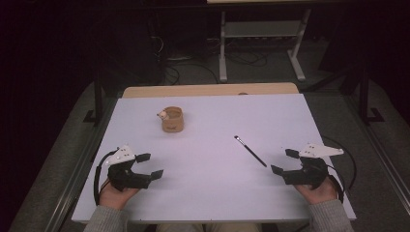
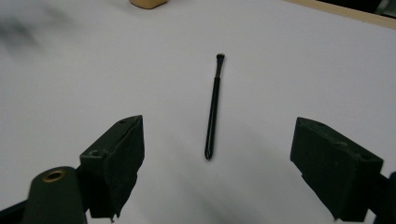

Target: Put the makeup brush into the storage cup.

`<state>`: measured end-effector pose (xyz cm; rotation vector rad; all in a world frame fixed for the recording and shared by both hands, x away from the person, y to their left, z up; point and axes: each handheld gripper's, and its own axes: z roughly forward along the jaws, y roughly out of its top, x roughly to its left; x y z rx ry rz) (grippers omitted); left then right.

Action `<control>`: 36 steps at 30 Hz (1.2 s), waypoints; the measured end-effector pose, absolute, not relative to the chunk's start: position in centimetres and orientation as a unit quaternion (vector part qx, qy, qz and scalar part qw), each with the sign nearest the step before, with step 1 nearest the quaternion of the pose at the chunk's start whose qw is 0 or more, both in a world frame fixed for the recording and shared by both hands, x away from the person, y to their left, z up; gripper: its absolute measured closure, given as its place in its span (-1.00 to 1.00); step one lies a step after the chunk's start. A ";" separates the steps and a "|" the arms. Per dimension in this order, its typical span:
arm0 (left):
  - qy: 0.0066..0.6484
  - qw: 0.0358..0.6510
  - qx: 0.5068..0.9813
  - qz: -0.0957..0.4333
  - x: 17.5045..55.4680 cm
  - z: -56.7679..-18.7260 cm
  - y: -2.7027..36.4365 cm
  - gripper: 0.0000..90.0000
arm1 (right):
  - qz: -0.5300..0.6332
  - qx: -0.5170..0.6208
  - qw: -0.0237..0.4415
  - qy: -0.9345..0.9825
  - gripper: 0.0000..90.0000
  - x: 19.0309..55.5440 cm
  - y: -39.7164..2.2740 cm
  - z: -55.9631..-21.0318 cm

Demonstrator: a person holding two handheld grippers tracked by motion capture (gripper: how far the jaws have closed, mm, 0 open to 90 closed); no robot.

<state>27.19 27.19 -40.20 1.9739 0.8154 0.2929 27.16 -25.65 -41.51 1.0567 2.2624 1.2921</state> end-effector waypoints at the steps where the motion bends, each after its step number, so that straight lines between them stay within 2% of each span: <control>1: 0.333 0.473 0.807 0.119 27.2 -40.2 27.2 -0.60 | 0.453 0.371 0.164 0.794 -0.64 27.1 -25.7 -41.5; 36: 0.325 0.465 0.814 0.123 27.0 -40.3 26.9 -0.60 | 0.466 0.369 0.169 0.786 -0.63 26.8 -26.3 -40.8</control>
